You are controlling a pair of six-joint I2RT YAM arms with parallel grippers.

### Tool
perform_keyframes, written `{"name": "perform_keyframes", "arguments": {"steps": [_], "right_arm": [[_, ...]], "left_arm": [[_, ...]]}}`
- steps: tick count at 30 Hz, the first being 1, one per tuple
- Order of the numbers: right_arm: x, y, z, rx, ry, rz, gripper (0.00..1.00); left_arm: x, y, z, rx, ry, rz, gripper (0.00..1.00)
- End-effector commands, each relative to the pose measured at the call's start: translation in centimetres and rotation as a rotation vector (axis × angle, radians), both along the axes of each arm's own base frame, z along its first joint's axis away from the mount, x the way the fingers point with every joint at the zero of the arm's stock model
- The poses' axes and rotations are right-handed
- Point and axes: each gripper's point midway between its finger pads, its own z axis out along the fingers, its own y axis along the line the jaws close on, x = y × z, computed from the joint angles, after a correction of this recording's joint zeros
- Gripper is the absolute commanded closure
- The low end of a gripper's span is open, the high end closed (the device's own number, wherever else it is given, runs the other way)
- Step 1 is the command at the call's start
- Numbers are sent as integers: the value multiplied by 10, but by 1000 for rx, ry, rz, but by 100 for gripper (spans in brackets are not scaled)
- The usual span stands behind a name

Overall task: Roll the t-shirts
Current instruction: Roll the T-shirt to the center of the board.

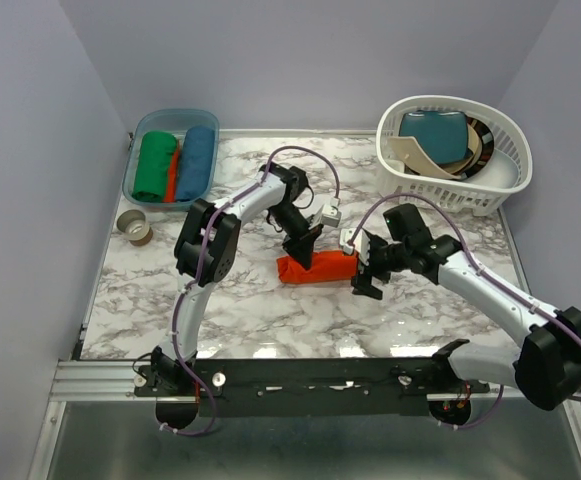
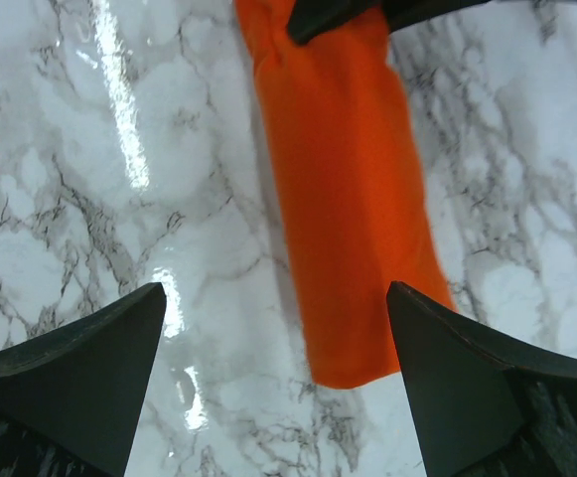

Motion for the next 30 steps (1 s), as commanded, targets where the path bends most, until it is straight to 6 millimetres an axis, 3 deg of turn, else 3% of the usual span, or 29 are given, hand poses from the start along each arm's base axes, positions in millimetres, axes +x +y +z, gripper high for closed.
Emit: {"name": "perform_keyframes", "arguments": {"steps": [1,4,13,19,22,25,26,28,29,30], "right_arm": [[18,12,34,47,-98,21,0],[22,12,30,30,-122,51,0],[21,18,-25,-39,1,149,0],[41,24,-38,-51,-18,127,0],[38,24,-40,-54,8,142,5],[31,23,-42,-66,63,149,22],[29,22,-44,-75,84,147,44],[23,19,-40,-95,156,134,70],[19,19,-40,-102,186,134,93],[10,16,-38,-108,238,134,97]], "left_arm": [[-36,11,20,41,190,6,100],[-38,12,20,38,196,9,100],[-40,20,21,16,221,31,99],[-43,29,18,19,241,41,98],[-44,32,17,26,250,45,98],[-44,35,18,31,247,53,98],[-44,36,20,32,243,55,97],[-46,40,23,36,249,68,97],[-47,42,28,30,242,72,97],[-52,45,28,36,258,78,97]]}}
